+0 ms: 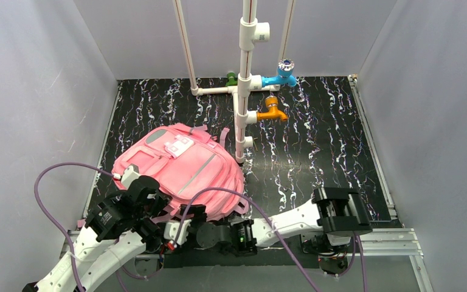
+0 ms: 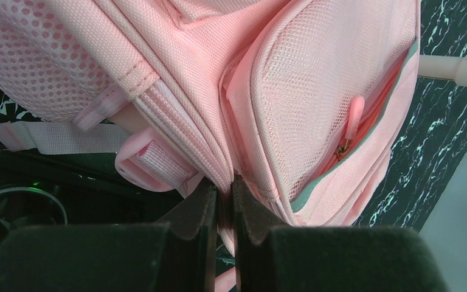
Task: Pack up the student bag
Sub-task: Zip the student bag at the center of the board.
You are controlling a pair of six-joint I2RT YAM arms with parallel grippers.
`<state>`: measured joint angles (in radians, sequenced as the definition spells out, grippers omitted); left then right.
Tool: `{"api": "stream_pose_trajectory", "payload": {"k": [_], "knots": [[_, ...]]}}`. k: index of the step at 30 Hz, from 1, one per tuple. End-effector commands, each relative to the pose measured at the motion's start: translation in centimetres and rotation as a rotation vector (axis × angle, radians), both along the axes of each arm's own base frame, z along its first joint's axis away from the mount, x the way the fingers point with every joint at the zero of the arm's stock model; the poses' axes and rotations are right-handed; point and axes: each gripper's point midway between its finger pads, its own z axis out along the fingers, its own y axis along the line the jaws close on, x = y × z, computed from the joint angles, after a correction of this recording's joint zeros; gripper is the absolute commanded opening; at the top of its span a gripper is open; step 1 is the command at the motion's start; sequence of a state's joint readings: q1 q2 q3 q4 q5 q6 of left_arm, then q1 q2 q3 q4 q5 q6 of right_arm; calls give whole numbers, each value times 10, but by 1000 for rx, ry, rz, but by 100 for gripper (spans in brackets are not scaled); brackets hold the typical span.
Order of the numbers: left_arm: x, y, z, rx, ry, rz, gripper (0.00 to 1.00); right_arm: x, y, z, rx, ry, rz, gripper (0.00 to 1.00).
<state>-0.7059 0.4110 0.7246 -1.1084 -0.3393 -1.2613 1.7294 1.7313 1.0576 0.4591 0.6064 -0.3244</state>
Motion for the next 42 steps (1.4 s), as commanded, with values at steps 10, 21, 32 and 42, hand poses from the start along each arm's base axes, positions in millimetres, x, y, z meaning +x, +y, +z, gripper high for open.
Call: {"api": "stream_pose_trajectory", "payload": {"k": [10, 21, 32, 42], "knots": [[-10, -22, 19, -117, 20, -74, 0, 16, 16, 23, 100, -261, -39, 63], [-9, -30, 16, -138, 33, -96, 0, 19, 28, 31, 109, -265, -74, 48], [0, -15, 9, -121, -13, 13, 0, 25, -10, 33, 191, 121, -259, 1], [8, -3, -6, -150, -52, 142, 0, 17, -35, 29, 481, 636, -390, 1]]}}
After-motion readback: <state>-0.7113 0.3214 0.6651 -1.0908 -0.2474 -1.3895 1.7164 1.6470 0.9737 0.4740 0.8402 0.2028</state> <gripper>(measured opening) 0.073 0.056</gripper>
